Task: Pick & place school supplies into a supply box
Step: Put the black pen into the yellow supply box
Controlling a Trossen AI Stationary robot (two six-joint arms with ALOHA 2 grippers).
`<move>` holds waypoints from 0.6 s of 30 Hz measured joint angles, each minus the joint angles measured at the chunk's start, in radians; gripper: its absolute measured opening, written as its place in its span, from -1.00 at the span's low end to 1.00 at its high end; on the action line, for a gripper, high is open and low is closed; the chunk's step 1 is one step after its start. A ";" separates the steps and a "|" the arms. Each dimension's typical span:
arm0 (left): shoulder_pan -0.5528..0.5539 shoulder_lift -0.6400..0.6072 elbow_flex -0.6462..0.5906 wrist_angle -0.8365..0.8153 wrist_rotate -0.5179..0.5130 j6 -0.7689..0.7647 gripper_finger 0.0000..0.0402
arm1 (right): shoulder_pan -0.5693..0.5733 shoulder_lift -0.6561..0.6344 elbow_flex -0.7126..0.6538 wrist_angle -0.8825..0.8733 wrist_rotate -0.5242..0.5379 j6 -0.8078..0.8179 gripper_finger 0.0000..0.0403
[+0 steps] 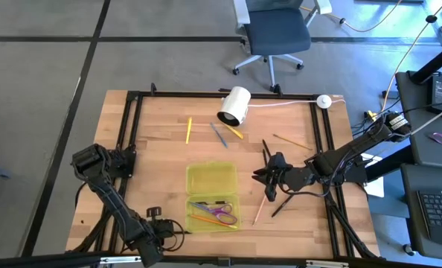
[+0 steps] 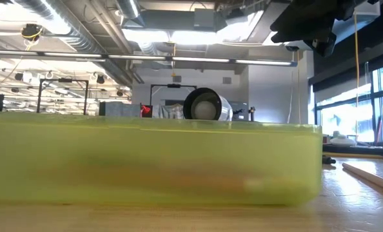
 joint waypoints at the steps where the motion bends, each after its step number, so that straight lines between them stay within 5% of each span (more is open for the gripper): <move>1: 0.000 0.000 0.000 0.000 -0.001 0.000 -0.52 | 0.000 0.000 0.000 -0.001 0.000 0.000 -0.53; 18: 0.001 0.000 0.000 -0.006 -0.005 0.000 -0.76 | 0.000 0.000 0.000 -0.007 0.000 0.000 -0.53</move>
